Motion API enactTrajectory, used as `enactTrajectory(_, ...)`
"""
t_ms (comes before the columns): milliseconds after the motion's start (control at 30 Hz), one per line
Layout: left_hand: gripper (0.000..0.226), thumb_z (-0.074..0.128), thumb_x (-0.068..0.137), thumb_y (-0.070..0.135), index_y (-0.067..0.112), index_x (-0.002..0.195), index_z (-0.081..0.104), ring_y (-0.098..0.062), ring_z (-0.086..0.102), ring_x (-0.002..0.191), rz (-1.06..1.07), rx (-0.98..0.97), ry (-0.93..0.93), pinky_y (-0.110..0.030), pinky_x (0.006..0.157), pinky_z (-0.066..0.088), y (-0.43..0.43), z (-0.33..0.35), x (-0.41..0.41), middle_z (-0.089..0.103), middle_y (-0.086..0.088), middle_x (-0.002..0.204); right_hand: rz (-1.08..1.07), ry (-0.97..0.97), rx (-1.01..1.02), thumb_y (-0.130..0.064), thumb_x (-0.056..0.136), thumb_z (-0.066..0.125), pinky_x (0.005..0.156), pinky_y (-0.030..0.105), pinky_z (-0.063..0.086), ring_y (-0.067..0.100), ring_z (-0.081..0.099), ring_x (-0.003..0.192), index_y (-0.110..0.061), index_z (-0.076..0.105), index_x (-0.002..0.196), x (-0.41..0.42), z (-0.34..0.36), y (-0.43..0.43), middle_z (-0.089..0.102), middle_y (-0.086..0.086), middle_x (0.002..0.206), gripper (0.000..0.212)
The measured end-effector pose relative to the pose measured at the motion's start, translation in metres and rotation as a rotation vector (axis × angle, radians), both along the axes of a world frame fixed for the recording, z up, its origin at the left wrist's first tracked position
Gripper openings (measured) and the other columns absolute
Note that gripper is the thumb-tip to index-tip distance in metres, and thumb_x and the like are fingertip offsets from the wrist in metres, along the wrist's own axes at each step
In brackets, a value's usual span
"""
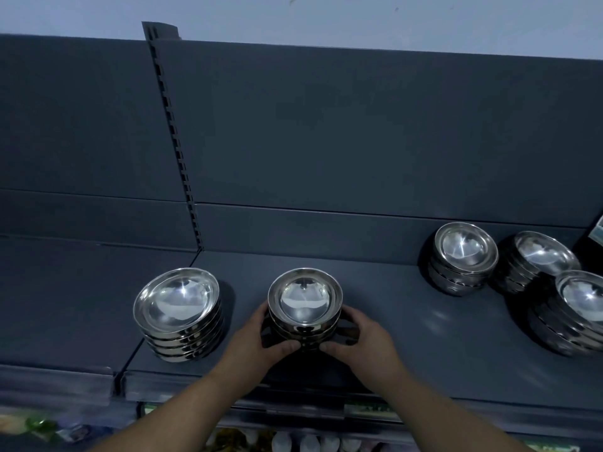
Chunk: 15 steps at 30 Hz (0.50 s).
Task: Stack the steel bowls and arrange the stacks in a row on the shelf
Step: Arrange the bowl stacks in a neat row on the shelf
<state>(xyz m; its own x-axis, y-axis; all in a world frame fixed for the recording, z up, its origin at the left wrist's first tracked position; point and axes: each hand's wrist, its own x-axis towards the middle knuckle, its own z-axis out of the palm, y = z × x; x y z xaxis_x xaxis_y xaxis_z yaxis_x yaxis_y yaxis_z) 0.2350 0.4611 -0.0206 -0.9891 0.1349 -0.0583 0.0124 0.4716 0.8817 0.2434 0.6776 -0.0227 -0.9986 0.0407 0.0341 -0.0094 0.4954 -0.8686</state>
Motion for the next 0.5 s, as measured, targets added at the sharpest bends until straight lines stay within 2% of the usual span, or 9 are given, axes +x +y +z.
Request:
enactTrajectory(133,0.098,0.087,0.064,0.031,0.035,0.143,0.029,-0.003,0.050,0.120,0.009,0.046,0.028,-0.021,0.104,0.039,0.002,0.008,0.002,0.052,0.015,0.130,0.018,-0.016,-0.008,-0.029,0.060,0.091,0.095,0.020,0.048,0.006,0.059,0.114,-0.027,0.051,0.136,-0.001,0.001,0.003,0.060,-0.010,0.130,0.086)
enactTrajectory(200,0.107,0.087,0.061,0.036,0.033,0.147,0.023,-0.004,0.044,0.126,0.020,0.061,0.047,-0.021,0.105,0.035,0.002,0.013,0.001,0.045,0.015,0.136,0.022,-0.017,-0.043,-0.033,0.058,0.092,0.102,0.028,0.047,0.007,0.056,0.120,-0.025,0.045,0.142,-0.002,0.005,0.005,0.055,-0.013,0.135,0.097)
enactTrajectory(267,0.111,0.086,0.058,0.045,0.034,0.148,0.022,-0.006,0.038,0.133,0.024,0.055,0.077,-0.027,0.110,0.033,0.001,0.017,-0.002,0.039,0.012,0.144,0.024,-0.001,-0.069,-0.035,0.057,0.092,0.105,0.030,0.045,0.005,0.053,0.122,-0.027,0.043,0.144,-0.004,0.010,0.006,0.053,-0.014,0.137,0.100)
enactTrajectory(333,0.107,0.086,0.059,0.044,0.035,0.147,0.026,-0.007,0.037,0.135,0.034,0.058,0.094,-0.030,0.113,0.031,0.001,0.019,-0.004,0.039,0.009,0.148,0.030,0.027,-0.083,-0.036,0.058,0.091,0.106,0.030,0.044,0.002,0.053,0.122,-0.031,0.046,0.141,-0.005,0.012,0.005,0.056,-0.015,0.135,0.095)
enactTrajectory(500,0.106,0.089,0.058,0.038,0.035,0.146,0.029,-0.008,0.039,0.133,0.047,0.065,0.110,-0.023,0.108,0.032,0.003,0.019,-0.004,0.042,0.008,0.146,0.023,0.060,-0.089,-0.037,0.060,0.090,0.104,0.028,0.046,-0.001,0.055,0.119,-0.036,0.050,0.137,-0.003,0.011,0.004,0.060,-0.018,0.130,0.086)
